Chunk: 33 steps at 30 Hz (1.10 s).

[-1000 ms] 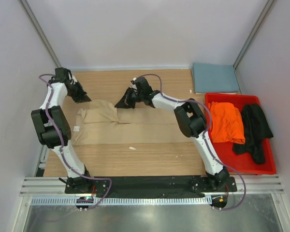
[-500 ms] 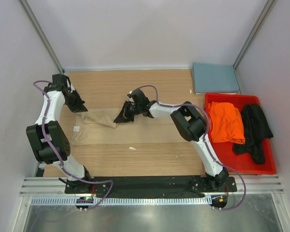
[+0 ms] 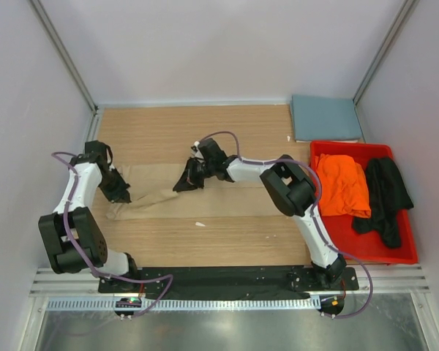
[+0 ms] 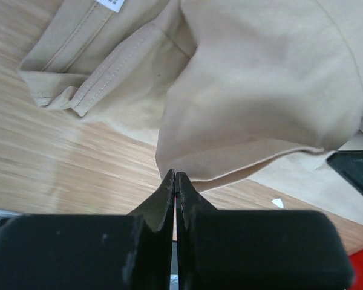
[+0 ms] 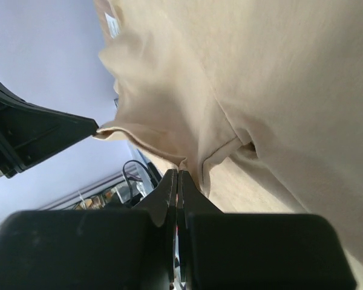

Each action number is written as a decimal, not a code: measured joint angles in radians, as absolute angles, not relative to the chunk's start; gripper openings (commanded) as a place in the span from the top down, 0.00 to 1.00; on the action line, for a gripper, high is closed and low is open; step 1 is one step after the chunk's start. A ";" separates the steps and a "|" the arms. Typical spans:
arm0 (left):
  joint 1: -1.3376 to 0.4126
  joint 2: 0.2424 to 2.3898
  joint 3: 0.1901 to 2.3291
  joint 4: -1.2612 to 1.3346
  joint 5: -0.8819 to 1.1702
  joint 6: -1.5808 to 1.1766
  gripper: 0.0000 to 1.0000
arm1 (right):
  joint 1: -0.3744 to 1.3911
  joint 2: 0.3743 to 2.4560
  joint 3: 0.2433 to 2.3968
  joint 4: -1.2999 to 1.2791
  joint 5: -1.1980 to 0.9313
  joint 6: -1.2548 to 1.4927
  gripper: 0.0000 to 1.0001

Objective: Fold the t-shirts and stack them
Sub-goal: Fold the tshirt

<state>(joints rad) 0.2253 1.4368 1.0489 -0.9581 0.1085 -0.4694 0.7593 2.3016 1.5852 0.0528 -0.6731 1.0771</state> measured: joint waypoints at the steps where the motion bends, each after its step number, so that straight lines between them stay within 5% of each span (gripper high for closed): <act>1: 0.227 1.434 1.039 -0.962 0.100 -0.472 1.00 | 0.767 2.301 1.578 0.053 -0.675 1.074 0.99; 33: 0.244 1.505 1.000 -0.991 0.058 -0.593 1.00 | 0.805 2.267 1.515 0.017 -0.696 0.997 0.98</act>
<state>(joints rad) 0.2436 1.5055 1.0000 -0.9905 0.0578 -0.5930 0.8047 2.2665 1.5150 0.0166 -0.6956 0.9966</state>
